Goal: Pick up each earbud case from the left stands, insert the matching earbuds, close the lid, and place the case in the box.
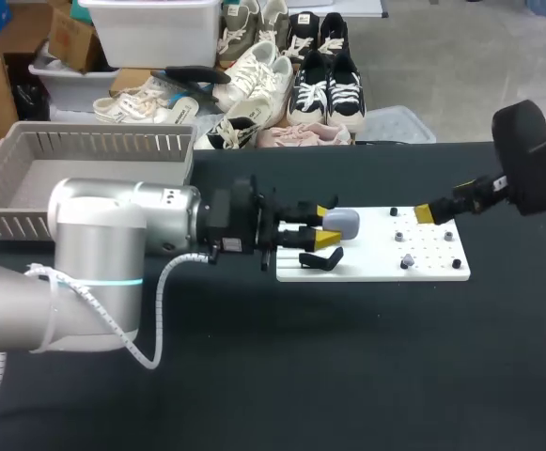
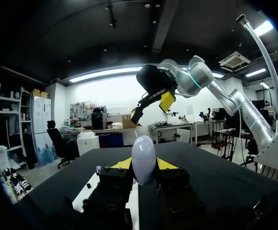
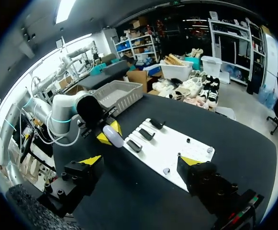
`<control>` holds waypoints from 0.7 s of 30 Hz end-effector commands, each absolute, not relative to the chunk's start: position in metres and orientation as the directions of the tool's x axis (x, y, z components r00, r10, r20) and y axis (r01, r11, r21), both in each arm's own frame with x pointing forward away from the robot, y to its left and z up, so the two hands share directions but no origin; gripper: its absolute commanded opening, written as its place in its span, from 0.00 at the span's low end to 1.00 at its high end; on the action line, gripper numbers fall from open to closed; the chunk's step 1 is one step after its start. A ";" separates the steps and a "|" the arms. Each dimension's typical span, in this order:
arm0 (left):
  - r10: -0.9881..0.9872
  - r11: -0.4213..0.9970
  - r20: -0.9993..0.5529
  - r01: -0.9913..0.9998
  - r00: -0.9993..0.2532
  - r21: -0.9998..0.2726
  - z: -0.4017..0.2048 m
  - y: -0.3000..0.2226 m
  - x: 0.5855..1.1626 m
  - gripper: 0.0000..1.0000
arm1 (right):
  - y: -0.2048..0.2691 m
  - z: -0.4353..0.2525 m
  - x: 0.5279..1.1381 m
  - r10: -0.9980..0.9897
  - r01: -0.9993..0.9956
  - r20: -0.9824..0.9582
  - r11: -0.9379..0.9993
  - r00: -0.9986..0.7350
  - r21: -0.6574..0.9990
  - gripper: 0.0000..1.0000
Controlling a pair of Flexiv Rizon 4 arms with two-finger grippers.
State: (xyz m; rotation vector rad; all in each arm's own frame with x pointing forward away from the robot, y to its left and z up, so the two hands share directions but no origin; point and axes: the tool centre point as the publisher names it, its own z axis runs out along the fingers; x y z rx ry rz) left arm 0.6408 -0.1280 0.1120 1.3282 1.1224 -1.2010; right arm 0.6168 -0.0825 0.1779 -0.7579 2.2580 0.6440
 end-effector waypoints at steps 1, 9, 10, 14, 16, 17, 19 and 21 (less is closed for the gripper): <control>0.018 -0.100 -0.997 0.992 0.081 0.079 0.109 -0.129 0.643 0.00 | -0.072 0.176 0.611 -0.349 -0.646 -0.704 0.735 -0.619 0.204 1.00; 0.021 -0.103 -0.997 0.992 0.079 0.077 0.109 -0.129 0.642 0.00 | -0.050 0.172 0.599 -0.389 -0.675 -0.693 0.713 -0.607 0.191 1.00; 0.021 -0.103 -0.997 0.992 0.079 0.077 0.109 -0.129 0.642 0.00 | -0.048 0.172 0.599 -0.400 -0.676 -0.688 0.715 -0.605 0.178 1.00; 0.021 -0.103 -0.997 0.992 0.079 0.077 0.109 -0.129 0.642 0.00 | -0.041 0.170 0.597 -0.421 -0.680 -0.679 0.716 -0.601 0.158 1.00; 0.021 -0.103 -0.997 0.992 0.079 0.077 0.109 -0.129 0.642 0.00 | -0.037 0.169 0.596 -0.430 -0.683 -0.675 0.715 -0.600 0.152 1.00; 0.021 -0.103 -0.997 0.992 0.079 0.077 0.109 -0.129 0.642 0.00 | -0.035 0.169 0.596 -0.433 -0.684 -0.673 0.714 -0.599 0.149 1.00; 0.021 -0.103 -0.997 0.992 0.079 0.077 0.109 -0.129 0.642 0.00 | -0.031 0.167 0.596 -0.441 -0.686 -0.669 0.713 -0.598 0.143 1.00; 0.021 -0.103 -0.997 0.992 0.079 0.077 0.109 -0.129 0.642 0.00 | -0.027 0.166 0.597 -0.447 -0.689 -0.666 0.711 -0.597 0.140 1.00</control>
